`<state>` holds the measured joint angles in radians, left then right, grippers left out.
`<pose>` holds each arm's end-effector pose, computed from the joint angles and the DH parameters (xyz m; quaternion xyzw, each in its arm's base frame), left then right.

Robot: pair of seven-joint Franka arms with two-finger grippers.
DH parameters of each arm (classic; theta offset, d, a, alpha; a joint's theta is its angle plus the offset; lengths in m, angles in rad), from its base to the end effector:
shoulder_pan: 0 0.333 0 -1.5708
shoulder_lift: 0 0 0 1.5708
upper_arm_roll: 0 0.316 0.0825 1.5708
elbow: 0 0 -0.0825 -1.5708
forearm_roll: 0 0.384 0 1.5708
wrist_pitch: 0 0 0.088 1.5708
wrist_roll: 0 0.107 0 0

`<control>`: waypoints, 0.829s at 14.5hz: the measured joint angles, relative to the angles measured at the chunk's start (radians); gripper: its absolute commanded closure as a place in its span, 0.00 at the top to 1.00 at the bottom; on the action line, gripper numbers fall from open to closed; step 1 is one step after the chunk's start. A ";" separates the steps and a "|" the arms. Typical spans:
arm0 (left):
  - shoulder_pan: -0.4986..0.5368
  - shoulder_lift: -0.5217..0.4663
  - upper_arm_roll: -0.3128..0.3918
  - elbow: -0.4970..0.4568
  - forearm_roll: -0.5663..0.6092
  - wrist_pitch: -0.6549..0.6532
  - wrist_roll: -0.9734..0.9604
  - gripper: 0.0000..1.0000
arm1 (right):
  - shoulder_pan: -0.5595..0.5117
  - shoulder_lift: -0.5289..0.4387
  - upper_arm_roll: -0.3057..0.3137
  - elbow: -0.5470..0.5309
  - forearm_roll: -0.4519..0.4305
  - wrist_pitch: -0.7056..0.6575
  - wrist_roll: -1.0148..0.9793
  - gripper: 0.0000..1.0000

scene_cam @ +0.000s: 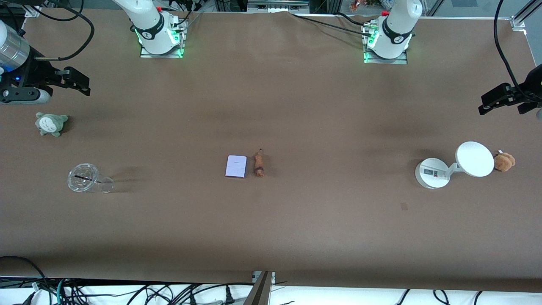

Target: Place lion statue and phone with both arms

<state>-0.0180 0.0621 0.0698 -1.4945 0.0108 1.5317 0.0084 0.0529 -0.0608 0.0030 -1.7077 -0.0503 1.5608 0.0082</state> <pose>0.5692 0.0294 0.6222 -0.9997 -0.0218 0.0126 0.0072 0.5303 0.0243 0.5925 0.9985 0.0246 -0.0422 0.0266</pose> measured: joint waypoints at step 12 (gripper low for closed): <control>-0.001 0.001 -0.012 -0.002 0.000 -0.028 -0.038 1.00 | -0.001 0.034 0.005 -0.017 0.000 0.022 0.000 1.00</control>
<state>-0.0188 0.0635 0.0582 -1.4970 0.0107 1.5037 -0.0294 0.0521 -0.0269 0.0079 -1.7248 -0.0504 1.5832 0.0082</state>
